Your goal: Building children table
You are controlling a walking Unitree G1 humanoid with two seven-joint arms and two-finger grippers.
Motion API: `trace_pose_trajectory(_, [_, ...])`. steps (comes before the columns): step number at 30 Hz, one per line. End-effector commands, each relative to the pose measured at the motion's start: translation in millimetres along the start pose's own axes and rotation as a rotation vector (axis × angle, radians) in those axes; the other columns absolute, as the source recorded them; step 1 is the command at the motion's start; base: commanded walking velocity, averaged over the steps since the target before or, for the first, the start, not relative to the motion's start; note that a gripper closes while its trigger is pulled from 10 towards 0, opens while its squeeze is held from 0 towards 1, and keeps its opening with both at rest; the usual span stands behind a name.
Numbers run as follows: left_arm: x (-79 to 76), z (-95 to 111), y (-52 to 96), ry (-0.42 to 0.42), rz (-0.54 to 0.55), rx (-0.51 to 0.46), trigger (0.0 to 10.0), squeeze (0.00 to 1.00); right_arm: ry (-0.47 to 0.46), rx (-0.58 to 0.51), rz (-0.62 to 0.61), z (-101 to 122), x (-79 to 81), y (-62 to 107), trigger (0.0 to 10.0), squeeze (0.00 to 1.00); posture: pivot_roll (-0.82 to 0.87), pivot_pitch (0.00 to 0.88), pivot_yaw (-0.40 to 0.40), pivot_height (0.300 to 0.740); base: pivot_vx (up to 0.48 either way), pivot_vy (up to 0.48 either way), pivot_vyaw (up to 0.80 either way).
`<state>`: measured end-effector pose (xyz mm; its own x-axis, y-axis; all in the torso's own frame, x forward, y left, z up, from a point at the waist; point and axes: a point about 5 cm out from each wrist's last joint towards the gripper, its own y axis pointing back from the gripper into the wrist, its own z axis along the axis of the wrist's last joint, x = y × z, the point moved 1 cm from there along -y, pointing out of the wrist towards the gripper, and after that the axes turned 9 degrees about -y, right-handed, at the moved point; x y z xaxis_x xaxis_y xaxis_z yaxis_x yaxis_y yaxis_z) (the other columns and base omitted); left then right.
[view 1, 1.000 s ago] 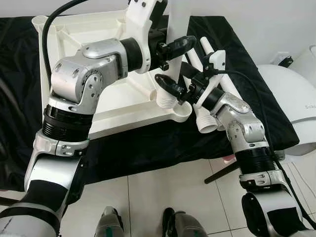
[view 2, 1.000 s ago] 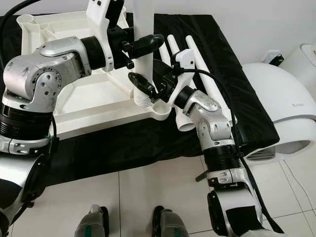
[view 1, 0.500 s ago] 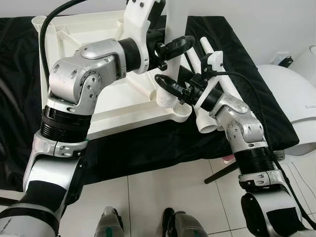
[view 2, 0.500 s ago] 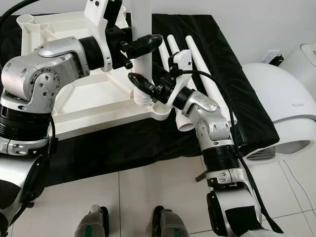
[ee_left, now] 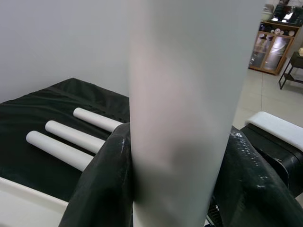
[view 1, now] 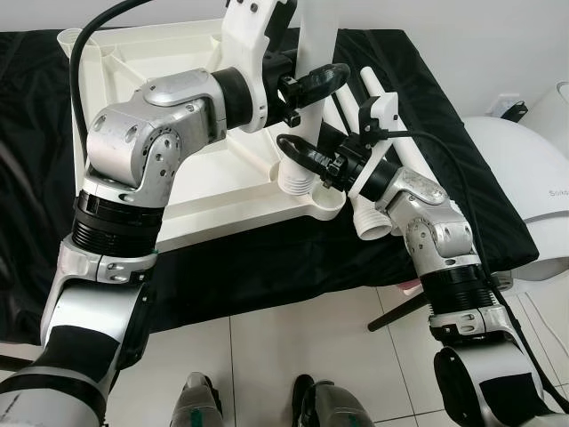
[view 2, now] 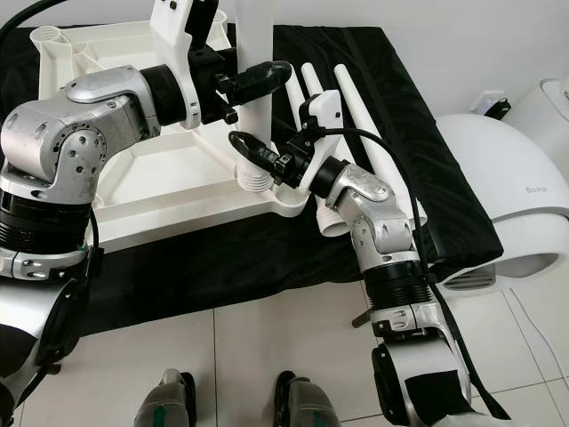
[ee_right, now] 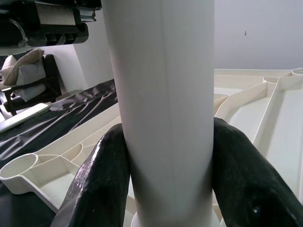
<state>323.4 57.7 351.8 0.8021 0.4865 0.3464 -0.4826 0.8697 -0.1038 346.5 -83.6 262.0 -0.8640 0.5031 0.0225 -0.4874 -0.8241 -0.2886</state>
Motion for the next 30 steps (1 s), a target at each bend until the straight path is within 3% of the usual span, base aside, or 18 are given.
trace_pose_trajectory(1, [-3.4,3.2,1.4,-0.023,-0.063,-0.021,10.0,0.00,0.012,-0.031,0.023,7.3,0.0,0.2,0.0,0.00,0.10,0.191,-0.080,0.740,0.000,0.000,0.00])
trace_pose_trajectory(2, [-3.2,3.2,1.6,-0.024,-0.066,-0.022,10.0,0.00,0.020,-0.020,0.023,6.3,0.0,-0.5,2.9,0.00,0.10,0.191,-0.082,0.740,0.000,0.000,0.00])
trace_pose_trajectory(3, [-3.1,3.3,1.7,-0.025,-0.069,-0.024,10.0,0.00,0.026,-0.010,0.021,5.4,-0.2,-1.1,10.0,0.00,0.10,0.190,-0.081,0.740,0.000,0.000,0.00])
trace_pose_trajectory(23, [-2.7,6.0,2.8,-0.029,-0.089,-0.036,10.0,0.00,0.046,-0.004,0.026,7.9,-1.0,-5.4,10.0,0.00,0.10,0.179,-0.080,0.740,0.000,0.000,0.00])
trace_pose_trajectory(24, [-3.5,7.5,3.0,-0.019,-0.098,-0.048,10.0,1.00,0.044,-0.003,0.026,7.6,-0.9,-5.5,10.0,0.00,0.10,0.180,-0.079,0.740,0.000,0.000,0.00])
trace_pose_trajectory(30, [-3.9,10.9,3.7,-0.017,-0.102,-0.058,10.0,1.00,0.045,-0.002,0.028,7.3,-0.7,-5.6,10.0,0.00,0.10,0.183,-0.079,0.740,0.000,0.000,0.00])
